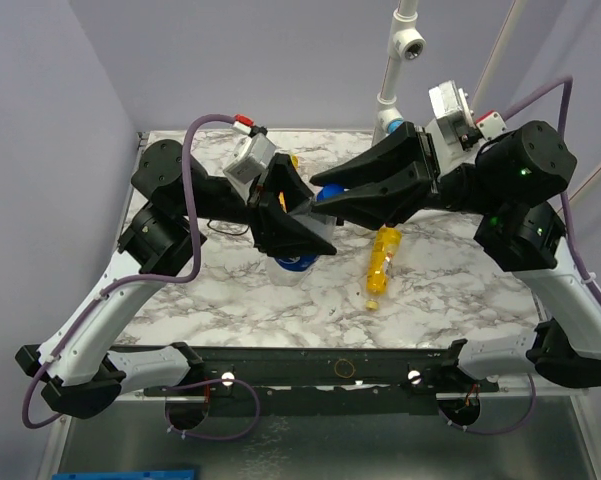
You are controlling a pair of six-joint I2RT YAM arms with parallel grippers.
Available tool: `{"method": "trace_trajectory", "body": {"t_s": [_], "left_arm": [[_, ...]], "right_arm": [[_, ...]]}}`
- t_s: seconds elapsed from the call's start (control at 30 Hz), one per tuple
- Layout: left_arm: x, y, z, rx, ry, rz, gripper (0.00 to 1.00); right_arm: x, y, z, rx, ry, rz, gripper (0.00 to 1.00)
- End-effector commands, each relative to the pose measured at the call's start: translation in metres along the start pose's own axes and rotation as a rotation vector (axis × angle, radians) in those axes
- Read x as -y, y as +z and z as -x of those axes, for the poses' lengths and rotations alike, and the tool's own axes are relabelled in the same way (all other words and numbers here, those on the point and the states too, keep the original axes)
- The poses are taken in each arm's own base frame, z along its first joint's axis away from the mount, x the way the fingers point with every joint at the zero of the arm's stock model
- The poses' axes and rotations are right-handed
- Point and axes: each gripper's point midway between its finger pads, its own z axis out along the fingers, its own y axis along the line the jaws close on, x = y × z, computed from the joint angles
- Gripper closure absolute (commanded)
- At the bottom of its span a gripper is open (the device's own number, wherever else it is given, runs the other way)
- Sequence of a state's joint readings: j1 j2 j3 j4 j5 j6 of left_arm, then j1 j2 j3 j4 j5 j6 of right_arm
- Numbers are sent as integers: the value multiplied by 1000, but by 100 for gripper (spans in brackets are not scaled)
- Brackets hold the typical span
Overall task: Unscrew the bottle caps
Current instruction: Unscrew the bottle cap from the plastic bottle.
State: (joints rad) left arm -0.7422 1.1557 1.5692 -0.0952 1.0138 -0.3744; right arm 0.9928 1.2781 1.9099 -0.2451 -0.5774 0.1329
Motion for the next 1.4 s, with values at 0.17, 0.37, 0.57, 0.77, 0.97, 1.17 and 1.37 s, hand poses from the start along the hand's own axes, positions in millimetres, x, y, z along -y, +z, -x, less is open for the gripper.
{"method": "trace_trajectory", "body": {"t_s": [0.17, 0.37, 0.57, 0.77, 0.97, 1.17, 1.37], "left_arm": [[44, -6, 10, -35, -1, -186, 100], [20, -4, 9, 5, 48, -55, 100], [-65, -18, -2, 45, 179, 376, 100], [-104, -33, -2, 47, 238, 579, 100], [-109, -35, 0, 51, 240, 603, 100], [-110, -33, -2, 53, 226, 599, 100], [-105, -28, -4, 52, 208, 561, 100]], "right_arm": [[-76, -10, -9, -50, 16, 495, 99], [19, 5, -1, -31, -25, -86, 31], [93, -18, -4, 7, 10, -537, 3], [111, -14, -28, -84, 76, -620, 13], [112, -18, -30, -81, 81, -634, 38], [107, -21, -24, -54, 77, -620, 65], [99, -18, -23, -52, 75, -577, 96]]}}
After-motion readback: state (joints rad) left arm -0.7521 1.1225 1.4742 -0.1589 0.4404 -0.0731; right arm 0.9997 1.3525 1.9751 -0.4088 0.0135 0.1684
